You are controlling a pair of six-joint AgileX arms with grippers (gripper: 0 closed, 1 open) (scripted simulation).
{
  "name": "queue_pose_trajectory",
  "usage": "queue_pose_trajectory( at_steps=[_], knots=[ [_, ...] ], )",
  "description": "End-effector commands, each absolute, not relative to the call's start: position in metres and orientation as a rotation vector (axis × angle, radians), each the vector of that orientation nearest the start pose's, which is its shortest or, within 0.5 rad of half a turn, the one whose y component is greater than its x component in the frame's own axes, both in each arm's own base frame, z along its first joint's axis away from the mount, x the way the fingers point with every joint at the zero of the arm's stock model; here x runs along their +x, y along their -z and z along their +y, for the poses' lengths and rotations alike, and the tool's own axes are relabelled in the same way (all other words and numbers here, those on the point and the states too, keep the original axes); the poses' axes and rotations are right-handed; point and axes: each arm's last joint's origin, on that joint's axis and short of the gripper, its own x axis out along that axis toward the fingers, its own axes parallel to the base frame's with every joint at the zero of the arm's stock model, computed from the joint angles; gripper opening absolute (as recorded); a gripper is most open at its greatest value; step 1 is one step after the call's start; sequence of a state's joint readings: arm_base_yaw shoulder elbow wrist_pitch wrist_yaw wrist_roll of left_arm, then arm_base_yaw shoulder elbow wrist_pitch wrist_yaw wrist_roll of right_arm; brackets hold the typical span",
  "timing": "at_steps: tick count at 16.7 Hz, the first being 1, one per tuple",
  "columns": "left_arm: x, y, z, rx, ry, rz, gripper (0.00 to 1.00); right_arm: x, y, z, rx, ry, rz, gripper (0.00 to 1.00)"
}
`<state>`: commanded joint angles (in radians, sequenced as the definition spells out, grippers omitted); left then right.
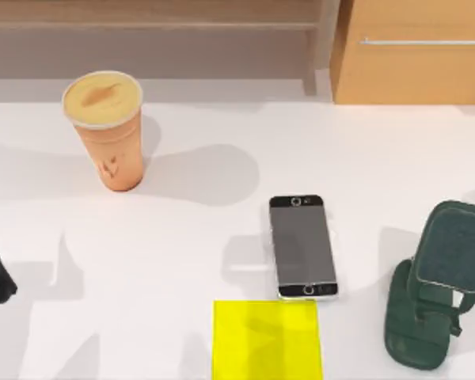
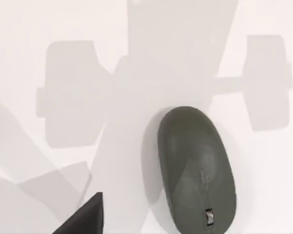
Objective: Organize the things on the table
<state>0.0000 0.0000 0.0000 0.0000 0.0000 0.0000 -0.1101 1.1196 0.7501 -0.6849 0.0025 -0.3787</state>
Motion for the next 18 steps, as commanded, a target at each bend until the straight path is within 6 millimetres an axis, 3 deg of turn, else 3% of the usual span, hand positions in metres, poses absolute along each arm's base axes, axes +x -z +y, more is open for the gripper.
queue_pose_trajectory(
  at_steps=[5,8,16,18],
  knots=[
    [0.106,-0.16,-0.001,0.0,0.0,0.0,1.0,0.263,-0.207,-0.037,-0.324,-0.234,1.389,1.0],
    [0.106,-0.16,-0.001,0.0,0.0,0.0,1.0,0.284,-0.2,-0.045,-0.332,-0.302,1.506,1.0],
    [0.106,-0.16,-0.001,0.0,0.0,0.0,1.0,0.291,-0.197,-0.047,-0.339,-0.332,1.545,1.0],
    [0.106,-0.16,-0.001,0.0,0.0,0.0,1.0,0.292,-0.186,-0.048,-0.335,-0.332,1.554,1.0]
  ],
)
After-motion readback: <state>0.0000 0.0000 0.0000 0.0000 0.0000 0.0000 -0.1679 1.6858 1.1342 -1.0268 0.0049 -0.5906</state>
